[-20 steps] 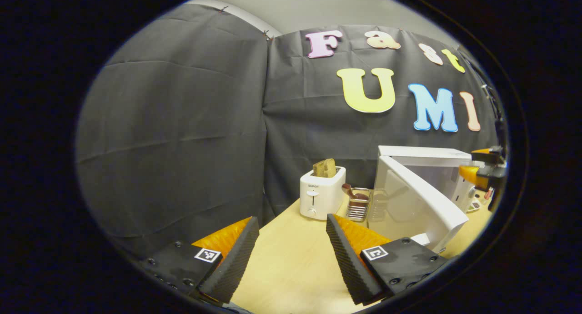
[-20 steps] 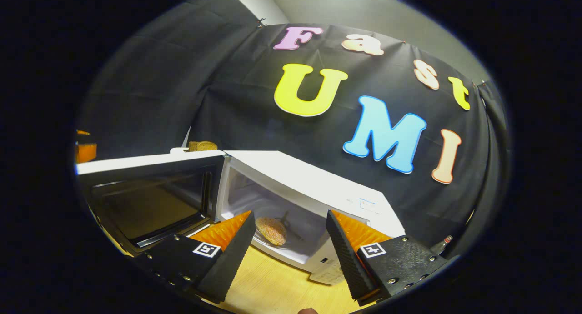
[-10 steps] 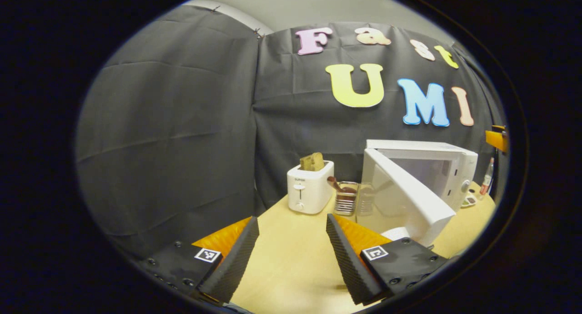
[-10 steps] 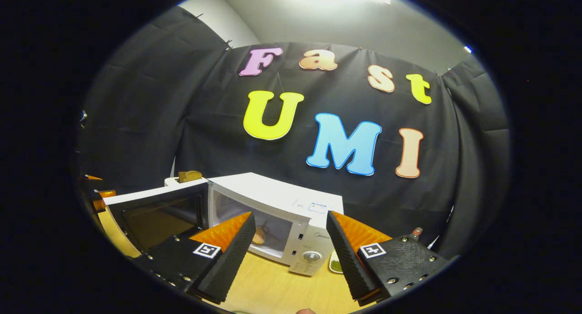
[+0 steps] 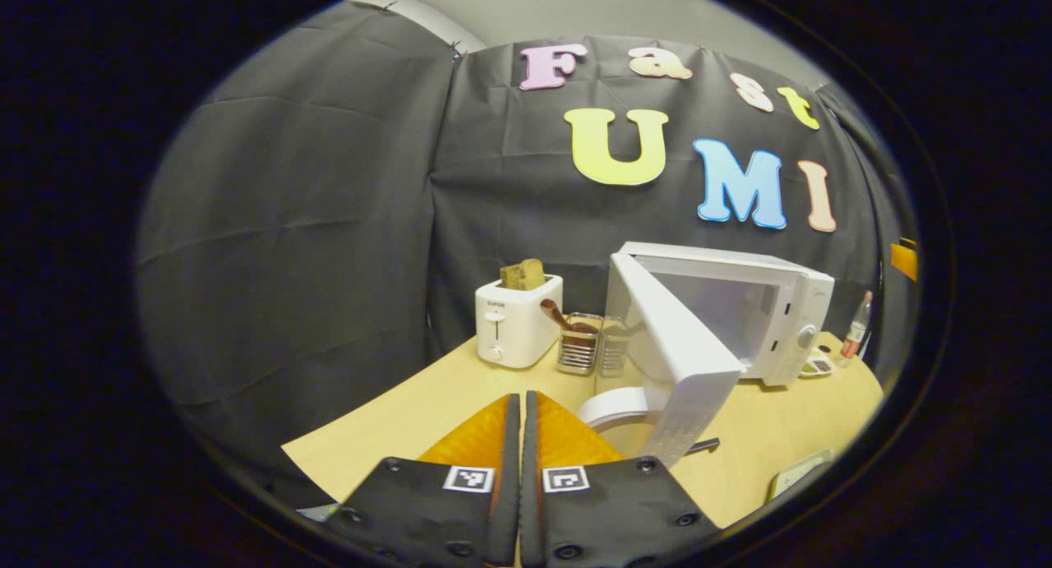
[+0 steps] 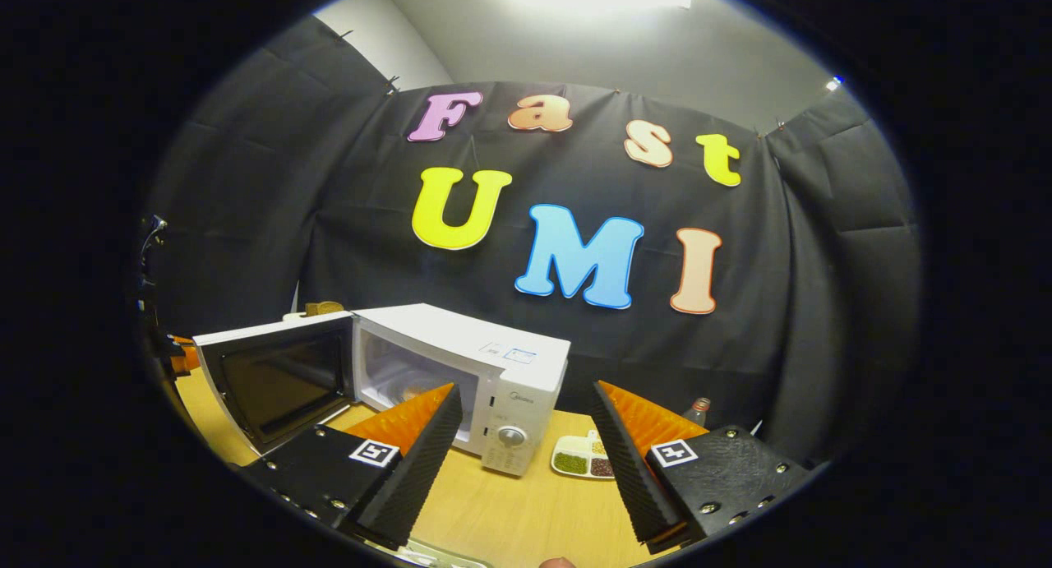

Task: Open the microwave oven with the left hand, put the food in, and close the microwave oven.

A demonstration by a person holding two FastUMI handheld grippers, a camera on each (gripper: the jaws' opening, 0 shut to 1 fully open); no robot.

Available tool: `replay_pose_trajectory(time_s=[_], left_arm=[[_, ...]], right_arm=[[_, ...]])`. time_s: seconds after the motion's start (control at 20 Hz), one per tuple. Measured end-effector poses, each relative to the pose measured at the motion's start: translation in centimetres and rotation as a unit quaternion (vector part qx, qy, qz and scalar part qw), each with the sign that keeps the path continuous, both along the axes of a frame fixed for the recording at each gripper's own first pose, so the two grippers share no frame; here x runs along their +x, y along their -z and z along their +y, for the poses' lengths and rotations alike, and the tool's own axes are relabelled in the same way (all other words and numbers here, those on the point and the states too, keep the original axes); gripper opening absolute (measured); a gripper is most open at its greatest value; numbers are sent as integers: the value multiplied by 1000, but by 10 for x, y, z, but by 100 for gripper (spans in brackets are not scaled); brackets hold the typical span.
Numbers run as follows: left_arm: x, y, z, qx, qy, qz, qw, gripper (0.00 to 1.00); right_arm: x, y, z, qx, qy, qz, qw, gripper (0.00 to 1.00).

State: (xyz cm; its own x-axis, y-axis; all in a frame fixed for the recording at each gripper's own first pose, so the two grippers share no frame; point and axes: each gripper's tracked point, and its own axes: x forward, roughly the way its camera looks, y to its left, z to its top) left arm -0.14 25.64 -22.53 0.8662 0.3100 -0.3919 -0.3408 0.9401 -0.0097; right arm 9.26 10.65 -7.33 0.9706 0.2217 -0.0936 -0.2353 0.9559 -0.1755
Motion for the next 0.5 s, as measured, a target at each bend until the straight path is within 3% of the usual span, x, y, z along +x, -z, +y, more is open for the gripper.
replay_pose_trajectory(time_s=[0.1, 0.15, 0.2, 0.5], left_arm=[[3, 5, -12, -13, 7, 7, 1000, 8], [4, 4, -18, -17, 10, 7, 1000, 2], [3, 3, -26, -17, 13, 7, 1000, 8], [14, 2, -77, -7, 48, 14, 999, 8]], right_arm=[[-6, 2, -16, 2, 9, 5, 1000, 96], [-8, 3, -25, 6, 15, 8, 1000, 96], [-11, 3, -33, 8, 21, 9, 1000, 96], [-34, 10, -78, 14, 44, 17, 999, 95]])
